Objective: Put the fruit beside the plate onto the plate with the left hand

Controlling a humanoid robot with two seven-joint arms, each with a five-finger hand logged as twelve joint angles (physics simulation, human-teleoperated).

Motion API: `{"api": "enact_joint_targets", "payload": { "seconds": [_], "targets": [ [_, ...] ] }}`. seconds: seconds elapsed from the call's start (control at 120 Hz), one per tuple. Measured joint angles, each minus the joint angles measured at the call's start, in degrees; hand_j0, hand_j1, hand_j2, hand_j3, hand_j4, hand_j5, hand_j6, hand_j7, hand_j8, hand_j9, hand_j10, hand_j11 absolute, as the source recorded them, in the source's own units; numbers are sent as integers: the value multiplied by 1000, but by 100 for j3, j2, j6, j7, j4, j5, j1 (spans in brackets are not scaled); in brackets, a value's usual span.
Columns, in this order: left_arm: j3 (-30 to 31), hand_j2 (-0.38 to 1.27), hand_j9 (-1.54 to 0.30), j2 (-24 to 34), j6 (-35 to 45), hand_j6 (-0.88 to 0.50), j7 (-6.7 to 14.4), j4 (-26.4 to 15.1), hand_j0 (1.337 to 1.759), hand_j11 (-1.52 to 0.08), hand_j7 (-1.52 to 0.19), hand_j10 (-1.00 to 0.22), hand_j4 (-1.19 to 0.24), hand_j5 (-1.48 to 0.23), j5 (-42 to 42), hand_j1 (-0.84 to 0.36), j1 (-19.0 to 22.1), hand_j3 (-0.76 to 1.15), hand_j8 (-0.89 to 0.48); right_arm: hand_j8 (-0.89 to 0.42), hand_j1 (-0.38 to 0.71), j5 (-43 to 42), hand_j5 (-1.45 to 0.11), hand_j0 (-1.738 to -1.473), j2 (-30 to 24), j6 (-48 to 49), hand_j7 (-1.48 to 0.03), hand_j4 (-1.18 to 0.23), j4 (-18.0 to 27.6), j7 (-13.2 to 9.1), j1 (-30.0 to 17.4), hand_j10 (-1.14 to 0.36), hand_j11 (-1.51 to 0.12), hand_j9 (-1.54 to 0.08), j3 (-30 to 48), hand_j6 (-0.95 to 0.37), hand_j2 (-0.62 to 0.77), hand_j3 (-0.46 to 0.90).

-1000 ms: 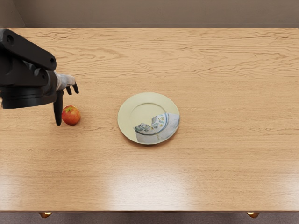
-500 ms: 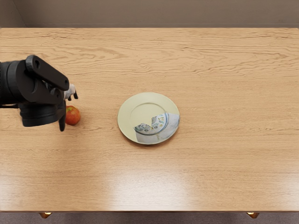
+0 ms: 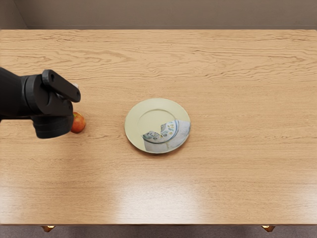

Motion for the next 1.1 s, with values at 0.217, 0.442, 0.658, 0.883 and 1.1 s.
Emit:
{"api": "enact_joint_targets", "payload": {
  "seconds": [0.217,0.442,0.658,0.883,1.1],
  "targets": [
    [-143,49,-315,0,5,-243,2,37,1658,-315,-315,-243,-243,-315,0,58,77,0,-243,-37,-305,0,-48,-1658,0,0,-47,-37,0,0,0,-37,-48,-48,0,-37,-7,0],
    [-199,51,-330,0,42,-254,2,110,1658,-330,-330,-254,-254,-330,-4,44,362,0,-254,-37,-305,0,-48,-1658,0,0,-48,-37,0,0,-1,-37,-48,-48,0,-37,-7,0],
    [-167,68,-437,0,162,-337,3,185,1658,-437,-437,-337,-337,-437,-12,-54,521,0,-337,-37,-305,0,-48,-1658,0,0,-48,-37,0,0,0,-37,-48,-48,0,-37,-7,0],
    [-157,78,-502,0,298,-386,2,199,1658,-502,-502,-386,-386,-502,-9,-114,616,0,-386,-37,-305,0,-48,-1658,0,0,-47,-37,0,0,-1,-37,-48,-48,0,-37,-7,0],
    [-160,86,-559,0,315,-430,2,197,1658,-559,-559,-430,-430,-559,-9,-167,686,0,-430,-37,-305,0,-48,-1658,0,0,-47,-37,0,0,-1,-37,-47,-47,0,-37,-7,0]
  ]
}}
